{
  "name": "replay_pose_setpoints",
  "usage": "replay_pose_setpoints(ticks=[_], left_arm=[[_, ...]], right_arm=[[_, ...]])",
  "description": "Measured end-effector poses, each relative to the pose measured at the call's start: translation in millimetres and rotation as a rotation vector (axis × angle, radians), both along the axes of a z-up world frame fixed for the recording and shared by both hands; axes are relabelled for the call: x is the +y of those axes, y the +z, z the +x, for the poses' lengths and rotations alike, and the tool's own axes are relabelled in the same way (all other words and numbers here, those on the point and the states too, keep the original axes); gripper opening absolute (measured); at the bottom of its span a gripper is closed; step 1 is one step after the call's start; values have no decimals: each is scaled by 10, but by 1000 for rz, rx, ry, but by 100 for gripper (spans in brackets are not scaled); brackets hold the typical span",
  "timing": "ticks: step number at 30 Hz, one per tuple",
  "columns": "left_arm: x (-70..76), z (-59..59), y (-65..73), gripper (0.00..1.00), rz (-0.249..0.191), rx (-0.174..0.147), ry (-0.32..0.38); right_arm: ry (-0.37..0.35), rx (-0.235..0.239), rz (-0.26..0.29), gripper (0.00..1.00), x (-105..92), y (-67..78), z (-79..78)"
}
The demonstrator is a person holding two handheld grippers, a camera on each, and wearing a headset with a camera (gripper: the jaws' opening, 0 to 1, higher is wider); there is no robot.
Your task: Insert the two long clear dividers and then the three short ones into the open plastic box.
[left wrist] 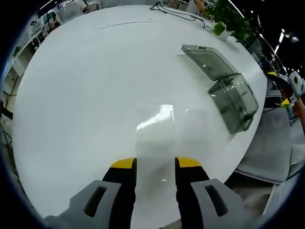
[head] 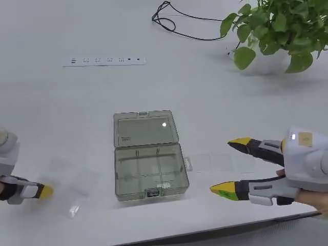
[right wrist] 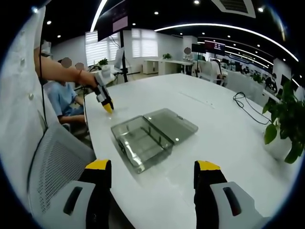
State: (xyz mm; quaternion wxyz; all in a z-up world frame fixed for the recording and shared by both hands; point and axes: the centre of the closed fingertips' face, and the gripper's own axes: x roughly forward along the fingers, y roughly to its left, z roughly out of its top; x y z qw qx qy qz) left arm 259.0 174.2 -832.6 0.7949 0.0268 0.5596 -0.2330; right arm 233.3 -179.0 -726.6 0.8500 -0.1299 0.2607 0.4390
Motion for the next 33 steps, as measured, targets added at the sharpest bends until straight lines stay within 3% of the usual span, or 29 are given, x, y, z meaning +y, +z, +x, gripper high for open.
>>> replay_pose_setpoints(ticks=[7, 15, 23, 28, 31, 33], left_arm=[[-119, 3, 153, 30, -88, -49, 47], [-356, 20, 422, 30, -198, -110, 71], [-591, 114, 688, 30, -301, -185, 81], [-786, 153, 880, 30, -367, -240, 53], [-863, 161, 942, 30, -384, -253, 42], [-968, 167, 1035, 30, -431, -270, 38]], right_arm=[[20, -1, 5, 70, 121, 50, 16], [43, -8, 12, 69, 262, 123, 44], [54, -9, 22, 69, 360, 202, 33], [44, -15, 62, 69, 417, 317, 39], [37, -23, 83, 69, 450, 386, 48], [33, -22, 95, 69, 466, 423, 53]])
